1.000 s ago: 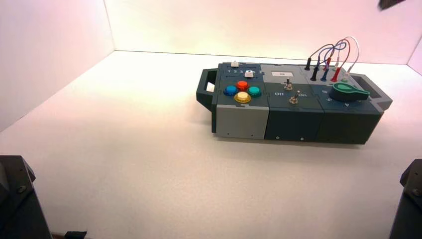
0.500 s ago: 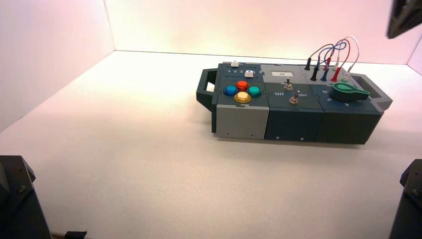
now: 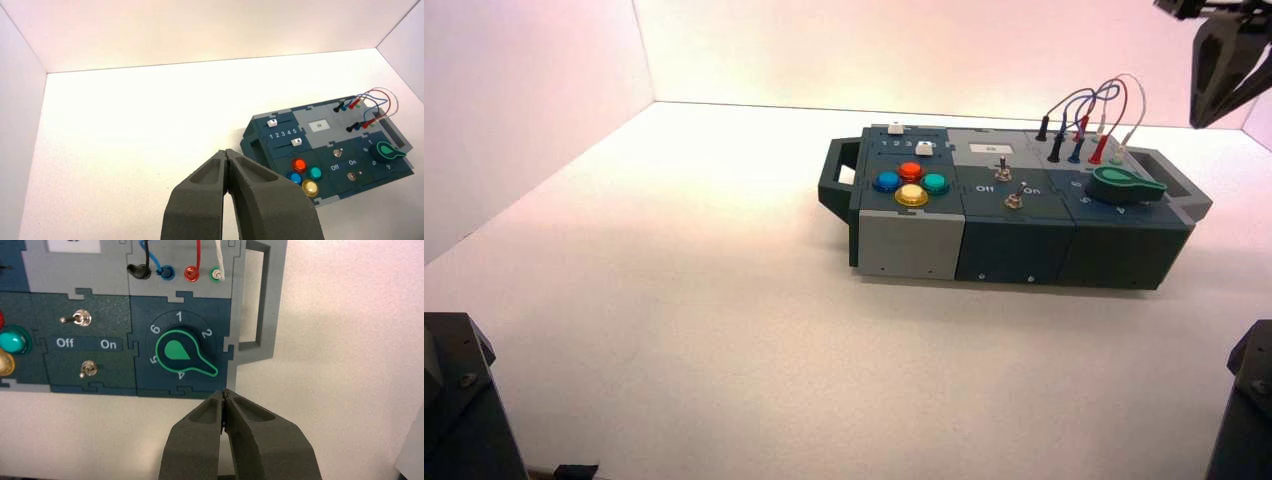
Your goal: Turn the knob to position 5.
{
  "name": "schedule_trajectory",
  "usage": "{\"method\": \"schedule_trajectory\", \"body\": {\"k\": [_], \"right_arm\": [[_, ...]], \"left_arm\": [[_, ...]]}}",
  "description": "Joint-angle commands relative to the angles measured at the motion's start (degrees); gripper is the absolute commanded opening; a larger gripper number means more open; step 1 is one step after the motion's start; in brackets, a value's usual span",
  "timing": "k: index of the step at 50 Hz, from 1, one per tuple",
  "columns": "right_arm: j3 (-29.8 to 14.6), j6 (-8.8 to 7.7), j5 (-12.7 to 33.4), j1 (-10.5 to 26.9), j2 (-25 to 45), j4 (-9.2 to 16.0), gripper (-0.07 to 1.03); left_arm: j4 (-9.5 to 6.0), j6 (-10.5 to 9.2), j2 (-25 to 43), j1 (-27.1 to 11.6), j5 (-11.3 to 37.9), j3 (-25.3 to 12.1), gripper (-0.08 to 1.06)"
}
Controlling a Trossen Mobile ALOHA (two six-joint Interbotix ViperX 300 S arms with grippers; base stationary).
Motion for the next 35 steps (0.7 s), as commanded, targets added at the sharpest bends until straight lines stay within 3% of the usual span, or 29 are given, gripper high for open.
{"method": "schedule_trajectory", "body": {"k": [1, 35], "right_arm": [[-1.58, -0.26, -0.44, -0.26, 0.7, -0.35, -0.02], [-2.64, -0.35, -2.55, -0.09, 8.61, -1.14, -0.02]], "left_arm": [[0.09, 0.26, -0.09, -0.26, -0.7, -1.41, -0.03], [0.09, 0.26, -2.46, -0.26, -0.62, -2.11, -0.03]]}}
